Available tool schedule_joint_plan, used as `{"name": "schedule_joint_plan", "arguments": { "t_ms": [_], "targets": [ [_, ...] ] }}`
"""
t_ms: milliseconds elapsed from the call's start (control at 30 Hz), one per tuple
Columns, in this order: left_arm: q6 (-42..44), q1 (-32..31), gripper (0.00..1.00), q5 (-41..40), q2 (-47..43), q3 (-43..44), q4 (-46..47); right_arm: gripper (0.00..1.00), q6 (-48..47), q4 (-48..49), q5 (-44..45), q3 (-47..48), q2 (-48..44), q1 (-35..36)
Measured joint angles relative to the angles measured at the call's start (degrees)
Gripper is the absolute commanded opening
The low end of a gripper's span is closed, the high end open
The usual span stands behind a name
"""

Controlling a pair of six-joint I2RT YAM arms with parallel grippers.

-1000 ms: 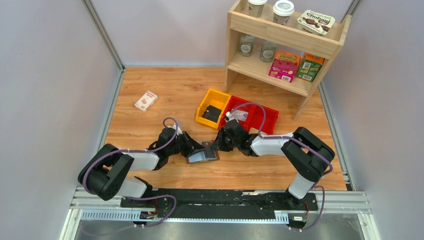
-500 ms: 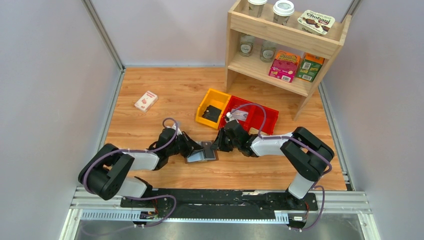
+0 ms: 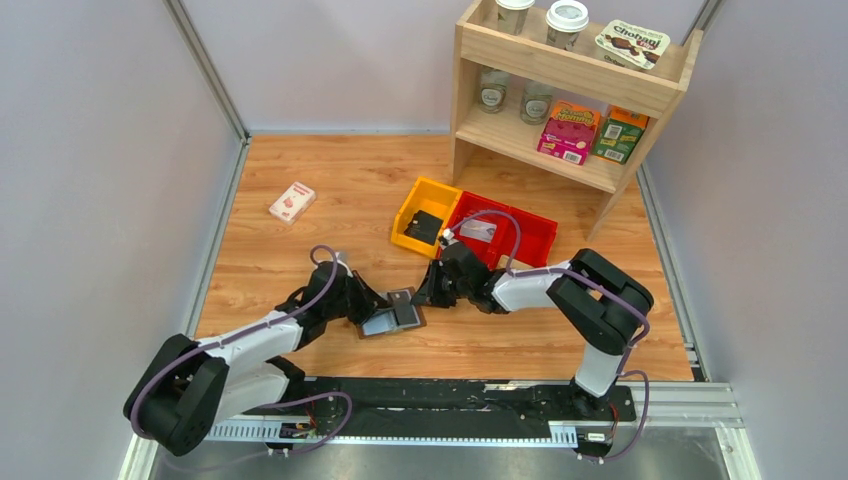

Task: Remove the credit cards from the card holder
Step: Remove the credit card from the card holder.

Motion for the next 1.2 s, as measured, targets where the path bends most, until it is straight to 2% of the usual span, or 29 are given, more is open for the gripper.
{"name": "schedule_joint_plan", "arguments": {
  "t_ms": [500, 867, 1000, 1200],
  "targets": [
    [1.75, 3.63, 0.00, -0.44, -8.46, -0.13, -10.95, 0.14, 0.09, -2.99, -0.02, 1.92, 0.55, 0.07],
    [7.82, 4.33, 0.00, -4.02, -20.46, 1.27, -24.06, 0.18, -2.97, -9.05, 1.33, 5.57, 0.48, 0.50],
    [9.97, 4.37, 0.00, -6.21, -26.80, 2.89, -29.16, 0.21, -4.92, -13.29, 2.47, 7.10, -0.33, 0.61],
    [11.52, 4.37, 0.00, -9.79, -35.74, 5.68, -34.29, 0.35, -8.55, -23.02, 4.92, 10.12, -3.34, 0.61]
  ]
}}
